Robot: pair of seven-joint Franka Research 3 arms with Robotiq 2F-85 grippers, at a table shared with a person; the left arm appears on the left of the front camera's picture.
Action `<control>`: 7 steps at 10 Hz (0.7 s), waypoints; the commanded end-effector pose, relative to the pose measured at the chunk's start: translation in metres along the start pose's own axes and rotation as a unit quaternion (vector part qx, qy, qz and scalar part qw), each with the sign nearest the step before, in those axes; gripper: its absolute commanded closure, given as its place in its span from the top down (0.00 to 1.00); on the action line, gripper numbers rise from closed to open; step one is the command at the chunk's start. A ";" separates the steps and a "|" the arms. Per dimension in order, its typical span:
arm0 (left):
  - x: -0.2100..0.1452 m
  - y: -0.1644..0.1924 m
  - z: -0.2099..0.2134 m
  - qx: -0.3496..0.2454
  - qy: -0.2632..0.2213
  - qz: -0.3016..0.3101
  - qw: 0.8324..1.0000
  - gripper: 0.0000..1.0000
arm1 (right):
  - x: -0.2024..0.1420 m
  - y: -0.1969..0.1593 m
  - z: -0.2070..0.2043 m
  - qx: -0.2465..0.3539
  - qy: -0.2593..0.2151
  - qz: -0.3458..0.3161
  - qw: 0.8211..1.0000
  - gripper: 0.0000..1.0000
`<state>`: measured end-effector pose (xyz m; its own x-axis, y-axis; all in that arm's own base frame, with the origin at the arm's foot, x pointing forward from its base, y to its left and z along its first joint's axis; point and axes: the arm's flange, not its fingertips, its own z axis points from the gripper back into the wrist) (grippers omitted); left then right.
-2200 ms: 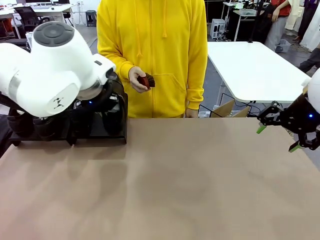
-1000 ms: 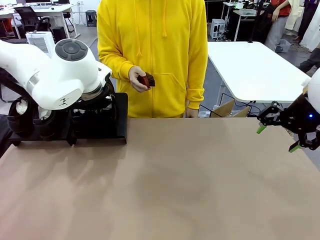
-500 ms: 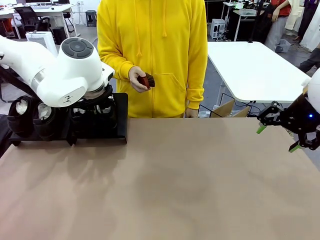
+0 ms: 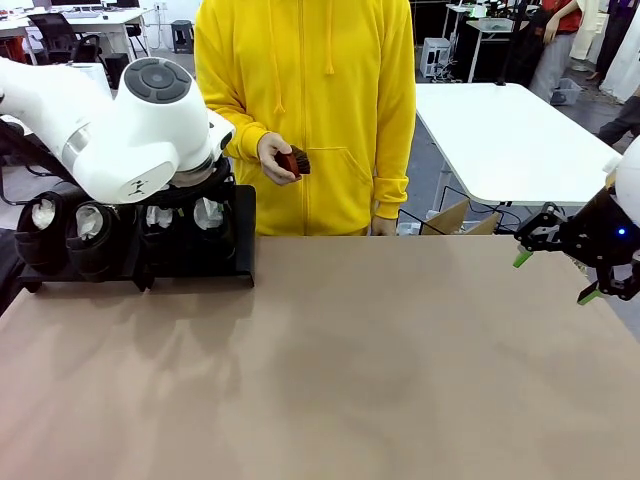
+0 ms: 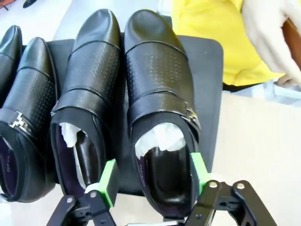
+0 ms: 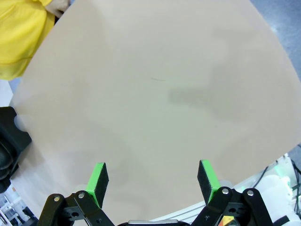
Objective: Organize the shoes by placing them on the stand.
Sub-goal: Place the Shoe from the middle of the table onto the Shoes Stand.
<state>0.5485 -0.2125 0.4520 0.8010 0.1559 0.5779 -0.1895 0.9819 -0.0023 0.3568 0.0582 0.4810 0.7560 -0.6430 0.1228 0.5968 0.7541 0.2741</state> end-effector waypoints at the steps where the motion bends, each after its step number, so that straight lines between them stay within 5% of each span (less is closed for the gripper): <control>1: -0.013 -0.001 0.019 -0.004 0.011 -0.009 1.000 1.00 | 0.001 0.000 0.001 0.009 0.006 0.004 1.000 1.00; 5: -0.050 0.016 0.070 -0.026 0.024 -0.011 0.999 1.00 | 0.001 0.000 0.001 0.009 0.006 0.004 1.000 1.00; 7: -0.028 -0.006 0.042 -0.016 0.006 -0.003 1.000 1.00 | 0.001 0.000 0.001 0.009 0.006 0.004 1.000 1.00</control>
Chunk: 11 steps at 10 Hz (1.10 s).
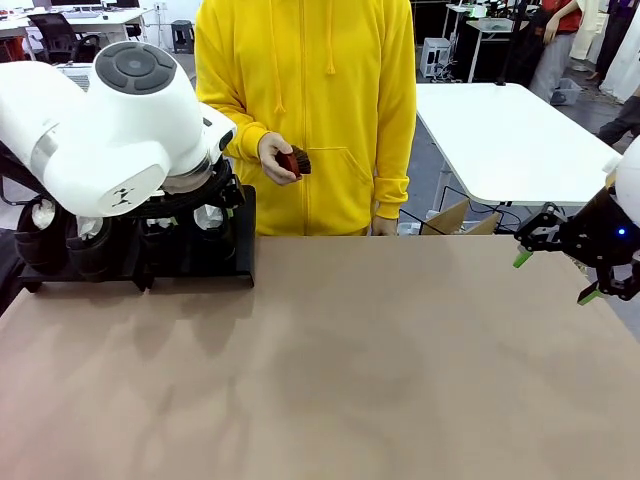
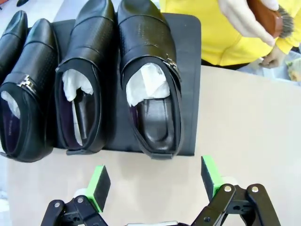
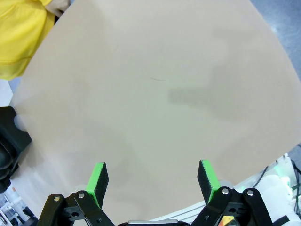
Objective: Organize the shoes by placing them on the stand.
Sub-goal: Place the Shoe from the middle of the table onto the Shoes Stand.
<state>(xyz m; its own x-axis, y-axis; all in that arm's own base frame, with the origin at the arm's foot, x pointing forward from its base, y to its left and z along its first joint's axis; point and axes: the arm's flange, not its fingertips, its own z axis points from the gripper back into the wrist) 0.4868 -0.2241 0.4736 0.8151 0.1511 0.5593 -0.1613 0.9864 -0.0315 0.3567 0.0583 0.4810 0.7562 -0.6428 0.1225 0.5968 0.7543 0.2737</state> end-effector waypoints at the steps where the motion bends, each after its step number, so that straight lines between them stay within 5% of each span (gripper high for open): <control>1: 0.011 -0.006 -0.012 0.004 -0.005 0.001 1.000 1.00 | 0.001 0.000 0.001 0.009 0.006 0.004 1.000 1.00; 11: 0.011 -0.006 -0.012 0.004 -0.005 0.001 1.000 1.00 | 0.001 0.000 0.001 0.009 0.006 0.004 1.000 1.00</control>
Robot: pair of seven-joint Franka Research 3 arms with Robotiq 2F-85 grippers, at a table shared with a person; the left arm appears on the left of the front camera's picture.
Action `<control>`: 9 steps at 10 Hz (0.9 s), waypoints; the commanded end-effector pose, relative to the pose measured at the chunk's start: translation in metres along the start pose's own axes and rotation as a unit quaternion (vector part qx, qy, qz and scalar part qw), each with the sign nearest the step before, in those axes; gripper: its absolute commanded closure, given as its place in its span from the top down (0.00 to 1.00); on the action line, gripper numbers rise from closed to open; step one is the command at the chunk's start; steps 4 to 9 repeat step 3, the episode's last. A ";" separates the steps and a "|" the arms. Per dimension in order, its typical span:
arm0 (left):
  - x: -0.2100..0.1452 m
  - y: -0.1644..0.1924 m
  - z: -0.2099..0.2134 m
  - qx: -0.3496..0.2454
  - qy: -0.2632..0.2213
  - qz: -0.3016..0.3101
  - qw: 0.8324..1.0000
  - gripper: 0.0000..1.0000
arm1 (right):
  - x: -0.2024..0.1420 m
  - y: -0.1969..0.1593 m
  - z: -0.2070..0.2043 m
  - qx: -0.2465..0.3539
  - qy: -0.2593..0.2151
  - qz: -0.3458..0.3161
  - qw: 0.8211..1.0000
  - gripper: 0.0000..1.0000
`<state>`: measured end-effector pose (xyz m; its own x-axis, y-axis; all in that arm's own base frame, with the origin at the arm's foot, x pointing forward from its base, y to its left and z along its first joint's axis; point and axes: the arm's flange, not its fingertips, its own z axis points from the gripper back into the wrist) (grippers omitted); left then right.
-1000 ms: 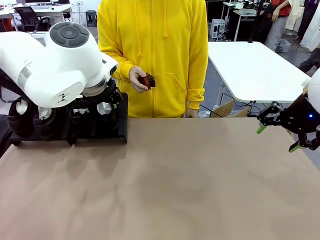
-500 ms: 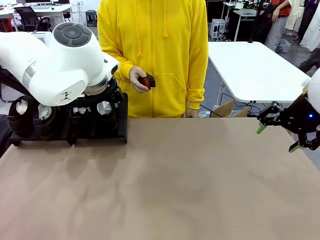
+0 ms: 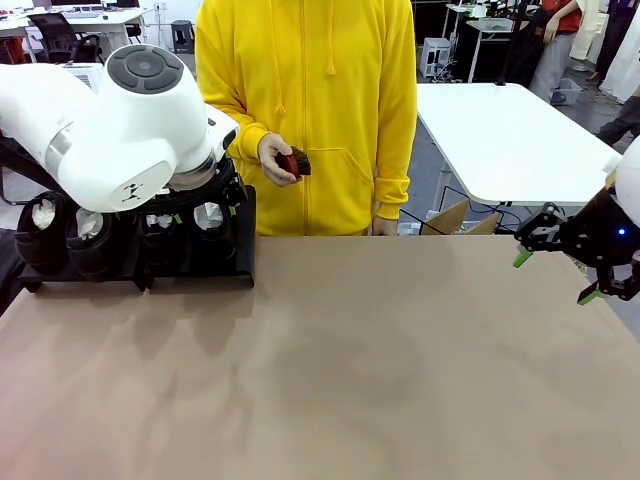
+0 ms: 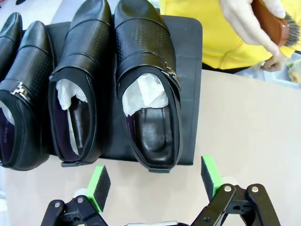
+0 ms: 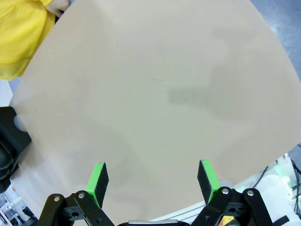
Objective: Organize the shoes by placing them on the stand.
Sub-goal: Place the Shoe from the middle of the table onto the Shoes Stand.
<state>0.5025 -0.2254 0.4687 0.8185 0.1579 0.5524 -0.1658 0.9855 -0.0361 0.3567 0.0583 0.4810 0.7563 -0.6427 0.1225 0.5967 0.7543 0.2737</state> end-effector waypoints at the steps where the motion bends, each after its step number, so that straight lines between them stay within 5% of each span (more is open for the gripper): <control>1: 0.001 -0.002 0.001 0.005 -0.009 -0.003 1.000 1.00 | 0.001 0.000 0.001 0.009 0.006 0.004 1.000 1.00; 9: 0.001 -0.002 0.001 0.005 -0.009 -0.003 1.000 1.00 | 0.001 0.000 0.001 0.009 0.006 0.004 1.000 1.00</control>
